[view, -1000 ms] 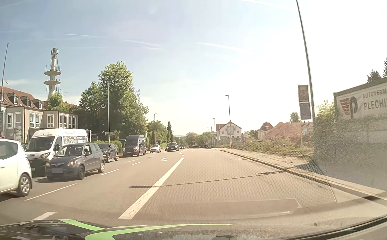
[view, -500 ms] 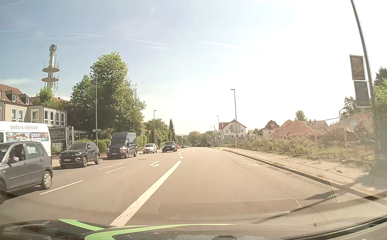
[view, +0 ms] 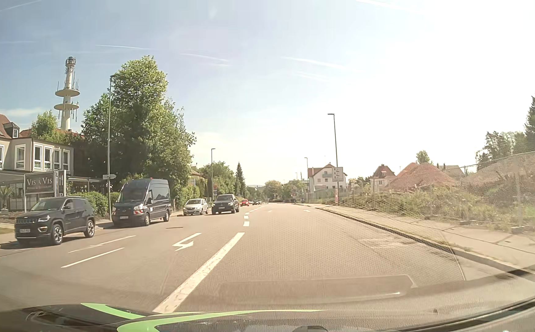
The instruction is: Follow the waypoints while adhering to traffic rules and regulations
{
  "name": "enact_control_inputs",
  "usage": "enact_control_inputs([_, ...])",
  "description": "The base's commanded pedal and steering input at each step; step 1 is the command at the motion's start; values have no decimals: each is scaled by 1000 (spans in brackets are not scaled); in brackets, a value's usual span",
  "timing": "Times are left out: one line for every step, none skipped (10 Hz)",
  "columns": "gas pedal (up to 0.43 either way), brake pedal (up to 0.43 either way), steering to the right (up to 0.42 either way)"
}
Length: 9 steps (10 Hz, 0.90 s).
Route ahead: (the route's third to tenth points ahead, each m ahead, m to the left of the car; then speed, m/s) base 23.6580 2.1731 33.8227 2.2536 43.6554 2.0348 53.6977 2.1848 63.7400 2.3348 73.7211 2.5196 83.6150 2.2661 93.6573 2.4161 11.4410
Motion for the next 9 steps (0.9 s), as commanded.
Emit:
enact_control_inputs([118,0,-14])
enact_control_inputs([118,0,-14])
enact_control_inputs([118,0,-14])
enact_control_inputs([67,0,-14])
enact_control_inputs([67,0,-14])
enact_control_inputs([67,0,-14])
enact_control_inputs([28,0,-14])
enact_control_inputs([59,0,-9])
enact_control_inputs([130,0,-5])
